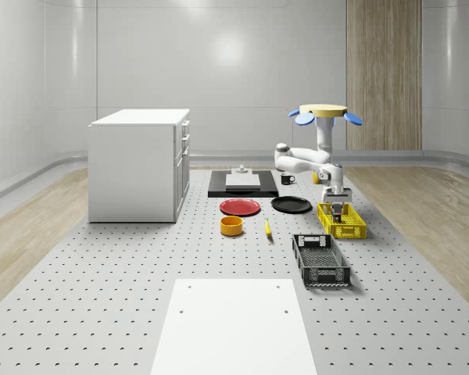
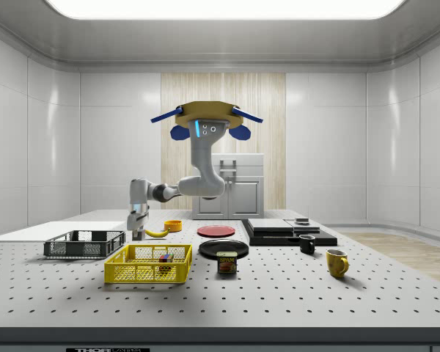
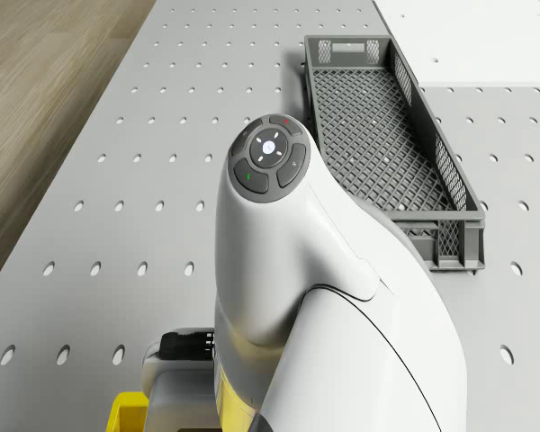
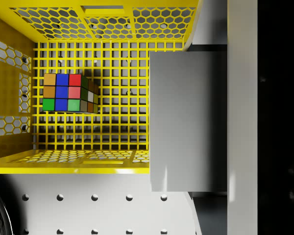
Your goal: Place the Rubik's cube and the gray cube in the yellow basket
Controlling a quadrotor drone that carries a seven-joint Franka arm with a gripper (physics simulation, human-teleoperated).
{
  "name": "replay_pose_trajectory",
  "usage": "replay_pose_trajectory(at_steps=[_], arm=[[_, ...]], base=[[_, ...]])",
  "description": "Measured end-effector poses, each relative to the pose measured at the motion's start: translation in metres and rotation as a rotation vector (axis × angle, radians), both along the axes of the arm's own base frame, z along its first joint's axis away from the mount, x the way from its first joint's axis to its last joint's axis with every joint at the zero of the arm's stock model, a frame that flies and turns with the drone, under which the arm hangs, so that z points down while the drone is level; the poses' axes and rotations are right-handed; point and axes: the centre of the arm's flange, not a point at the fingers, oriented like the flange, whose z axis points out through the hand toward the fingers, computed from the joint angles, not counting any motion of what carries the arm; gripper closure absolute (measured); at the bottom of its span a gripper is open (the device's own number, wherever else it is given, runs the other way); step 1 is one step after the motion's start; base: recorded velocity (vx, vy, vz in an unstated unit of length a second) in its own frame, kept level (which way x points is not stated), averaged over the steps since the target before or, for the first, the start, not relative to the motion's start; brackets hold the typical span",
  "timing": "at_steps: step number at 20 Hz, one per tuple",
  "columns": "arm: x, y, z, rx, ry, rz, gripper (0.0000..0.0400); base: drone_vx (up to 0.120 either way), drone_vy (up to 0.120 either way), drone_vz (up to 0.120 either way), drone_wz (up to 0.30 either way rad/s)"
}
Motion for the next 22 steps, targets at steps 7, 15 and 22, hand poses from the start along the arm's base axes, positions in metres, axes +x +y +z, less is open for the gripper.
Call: replay_pose_trajectory(at_steps=[7, 15, 22], arm=[[0.000, 0.000, 0.000, 0.000, 0.000, 0.000, 0.0150], [0.000, 0.000, 0.000, 0.000, 0.000, 0.000, 0.0150], [0.000, 0.000, 0.018, 0.000, 0.000, 0.000, 0.0150]], base=[[-0.074, 0.103, 0.000, 0.000], [-0.010, 0.015, -0.105, 0.000], [0.000, 0.000, -0.051, 0.000]])
